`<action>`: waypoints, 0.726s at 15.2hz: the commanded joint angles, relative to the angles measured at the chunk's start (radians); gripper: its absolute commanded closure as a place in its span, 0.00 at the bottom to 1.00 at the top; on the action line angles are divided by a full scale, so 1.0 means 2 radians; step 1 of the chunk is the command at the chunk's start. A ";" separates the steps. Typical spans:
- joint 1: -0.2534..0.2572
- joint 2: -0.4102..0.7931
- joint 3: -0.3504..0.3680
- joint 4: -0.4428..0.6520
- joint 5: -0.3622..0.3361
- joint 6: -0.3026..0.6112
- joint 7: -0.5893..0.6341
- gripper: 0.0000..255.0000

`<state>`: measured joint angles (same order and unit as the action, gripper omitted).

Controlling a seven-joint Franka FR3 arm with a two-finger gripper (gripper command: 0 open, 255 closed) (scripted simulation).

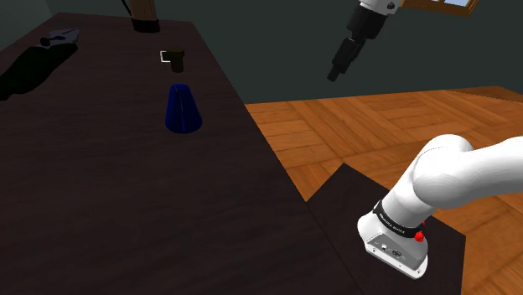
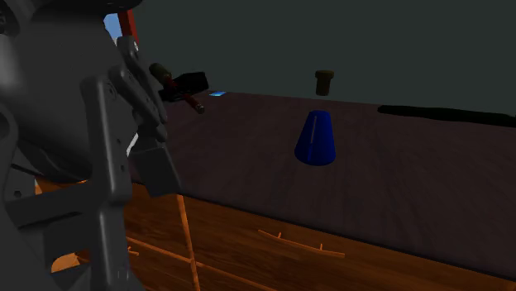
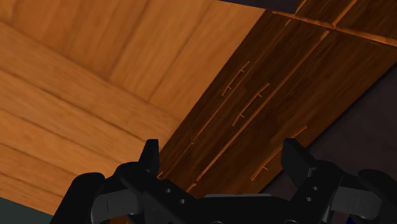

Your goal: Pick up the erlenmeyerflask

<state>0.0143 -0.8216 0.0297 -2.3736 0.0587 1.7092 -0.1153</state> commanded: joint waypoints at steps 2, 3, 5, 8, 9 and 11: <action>0.003 0.013 0.010 0.010 0.003 0.005 0.007 0.00; 0.006 0.026 0.019 0.020 0.006 0.010 0.014 0.00; 0.011 0.053 0.038 0.042 0.009 0.019 0.029 0.00; 0.016 0.095 0.066 0.078 0.011 0.030 0.051 0.00; 0.017 0.110 0.075 0.091 0.010 0.033 0.059 0.00; 0.019 0.139 0.094 0.119 0.007 0.038 0.074 0.00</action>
<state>0.0501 -0.5745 0.1974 -2.1593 0.0747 1.7733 0.0158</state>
